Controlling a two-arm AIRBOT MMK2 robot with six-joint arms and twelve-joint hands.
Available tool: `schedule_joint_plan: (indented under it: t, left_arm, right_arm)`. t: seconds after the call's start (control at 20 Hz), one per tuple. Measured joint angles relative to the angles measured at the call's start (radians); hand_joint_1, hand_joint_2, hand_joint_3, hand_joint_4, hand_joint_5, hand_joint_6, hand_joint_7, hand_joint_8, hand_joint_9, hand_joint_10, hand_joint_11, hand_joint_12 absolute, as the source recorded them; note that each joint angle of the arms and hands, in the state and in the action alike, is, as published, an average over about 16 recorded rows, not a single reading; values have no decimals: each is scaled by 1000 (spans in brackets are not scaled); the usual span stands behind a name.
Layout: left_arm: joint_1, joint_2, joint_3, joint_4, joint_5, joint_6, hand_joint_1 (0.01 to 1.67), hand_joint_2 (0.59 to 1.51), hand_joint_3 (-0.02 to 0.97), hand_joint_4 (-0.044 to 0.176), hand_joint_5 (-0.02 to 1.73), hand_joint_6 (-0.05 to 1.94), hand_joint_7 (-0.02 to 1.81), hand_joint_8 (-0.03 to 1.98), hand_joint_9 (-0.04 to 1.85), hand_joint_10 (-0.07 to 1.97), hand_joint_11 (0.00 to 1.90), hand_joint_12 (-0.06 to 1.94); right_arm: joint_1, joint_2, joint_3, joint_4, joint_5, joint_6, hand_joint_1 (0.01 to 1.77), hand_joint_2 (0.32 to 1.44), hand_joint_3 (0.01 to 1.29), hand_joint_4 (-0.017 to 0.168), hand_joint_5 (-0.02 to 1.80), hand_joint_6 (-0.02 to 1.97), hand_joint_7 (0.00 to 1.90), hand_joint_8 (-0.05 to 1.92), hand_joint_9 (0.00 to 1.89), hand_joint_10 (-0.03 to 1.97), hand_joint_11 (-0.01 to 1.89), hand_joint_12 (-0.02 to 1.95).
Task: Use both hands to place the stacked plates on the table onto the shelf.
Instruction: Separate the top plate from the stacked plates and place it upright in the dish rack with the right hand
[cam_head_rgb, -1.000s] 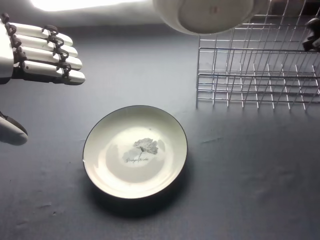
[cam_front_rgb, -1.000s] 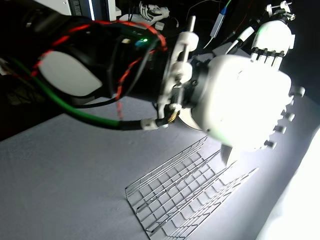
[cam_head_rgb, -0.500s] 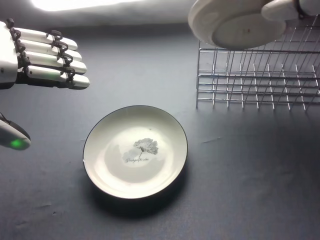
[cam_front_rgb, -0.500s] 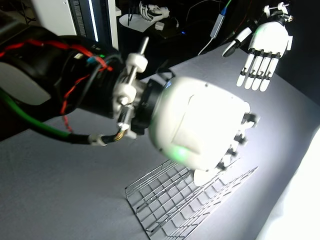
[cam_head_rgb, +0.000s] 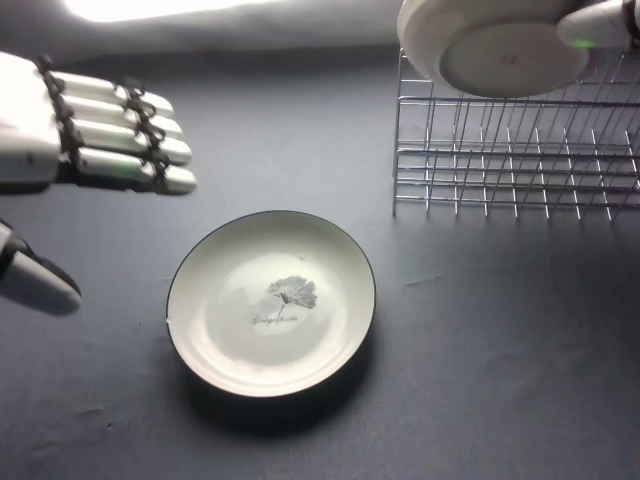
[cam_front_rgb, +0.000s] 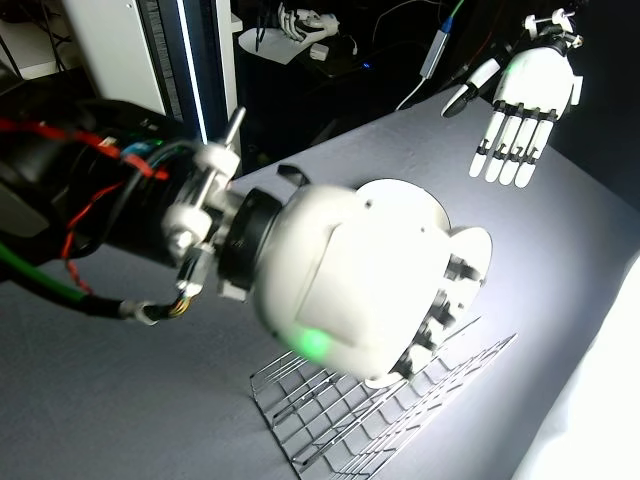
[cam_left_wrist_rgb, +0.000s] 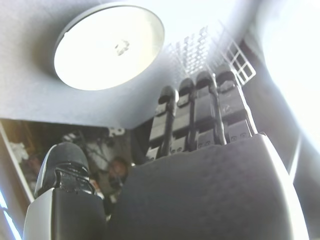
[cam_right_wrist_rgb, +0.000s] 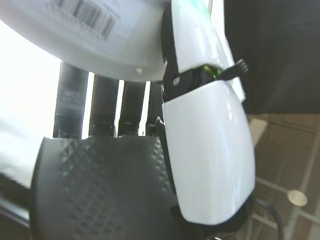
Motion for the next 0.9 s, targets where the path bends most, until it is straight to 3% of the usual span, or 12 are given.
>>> schedule_joint_plan:
  t: [0.3,0.9]
  left_arm:
    - [47,-25,-11,-9,20,0,14,1104,1,0,91,20,61,3,42,6,23,11]
    - [167,-74,-33,-31,92,-7,14,1111,1,0,85,19,74,4,52,6,29,7]
  right_arm:
    - [-23,7,9,0,21,1,1370,1014,12,-5,893,1093,1039,779,1021,1122,930,1438]
    - [1,3,34,-9,-25,-4,1368,1016,12,-5,882,1071,1010,841,1013,1136,928,1467]
